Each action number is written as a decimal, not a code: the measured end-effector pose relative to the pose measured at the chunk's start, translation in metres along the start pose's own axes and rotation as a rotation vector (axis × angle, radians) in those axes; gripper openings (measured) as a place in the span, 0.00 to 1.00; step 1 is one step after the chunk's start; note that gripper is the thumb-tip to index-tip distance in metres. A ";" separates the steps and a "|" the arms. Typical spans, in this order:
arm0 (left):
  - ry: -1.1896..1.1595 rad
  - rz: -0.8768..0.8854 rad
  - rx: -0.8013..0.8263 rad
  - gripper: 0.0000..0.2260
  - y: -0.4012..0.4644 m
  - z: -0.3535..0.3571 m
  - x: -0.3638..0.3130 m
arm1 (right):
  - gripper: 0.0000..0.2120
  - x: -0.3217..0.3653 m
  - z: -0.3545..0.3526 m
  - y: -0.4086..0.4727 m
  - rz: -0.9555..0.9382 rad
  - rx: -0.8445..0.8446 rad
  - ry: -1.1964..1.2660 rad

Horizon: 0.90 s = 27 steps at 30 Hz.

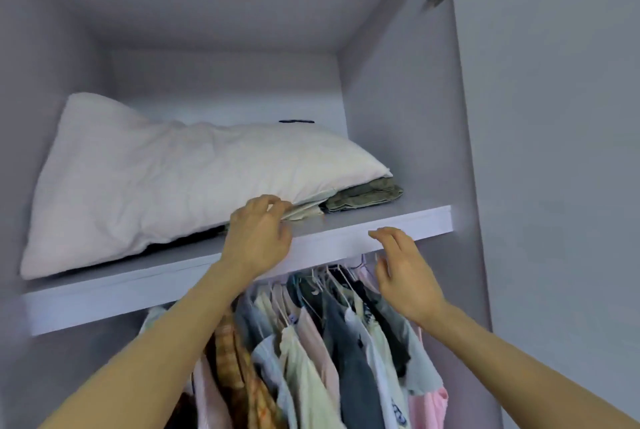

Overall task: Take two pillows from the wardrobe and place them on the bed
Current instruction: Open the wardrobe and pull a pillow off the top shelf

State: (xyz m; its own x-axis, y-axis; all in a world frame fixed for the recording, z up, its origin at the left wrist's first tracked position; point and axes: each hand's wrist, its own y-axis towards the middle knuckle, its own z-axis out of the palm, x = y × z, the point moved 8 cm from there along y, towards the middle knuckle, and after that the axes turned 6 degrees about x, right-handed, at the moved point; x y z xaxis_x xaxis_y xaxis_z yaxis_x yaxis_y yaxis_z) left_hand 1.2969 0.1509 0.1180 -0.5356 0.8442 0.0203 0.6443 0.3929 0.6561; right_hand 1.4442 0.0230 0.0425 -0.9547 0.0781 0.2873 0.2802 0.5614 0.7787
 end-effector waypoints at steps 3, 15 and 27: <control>0.174 -0.087 -0.038 0.22 0.020 -0.022 0.056 | 0.20 0.022 0.032 0.062 -0.139 -0.022 0.022; 0.696 -0.209 -0.091 0.52 0.100 0.015 0.170 | 0.51 0.045 0.148 0.261 -0.514 0.113 -0.452; 0.882 -0.089 -0.511 0.26 0.124 -0.065 0.074 | 0.38 0.055 0.048 0.269 -0.453 -0.498 -0.247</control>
State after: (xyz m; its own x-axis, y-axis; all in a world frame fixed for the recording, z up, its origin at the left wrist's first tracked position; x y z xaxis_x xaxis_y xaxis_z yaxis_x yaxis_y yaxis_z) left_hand 1.3012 0.2383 0.2497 -0.9141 0.1693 0.3685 0.3833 0.0644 0.9214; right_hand 1.4620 0.2177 0.2416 -0.9664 0.1432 -0.2135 -0.1931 0.1441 0.9705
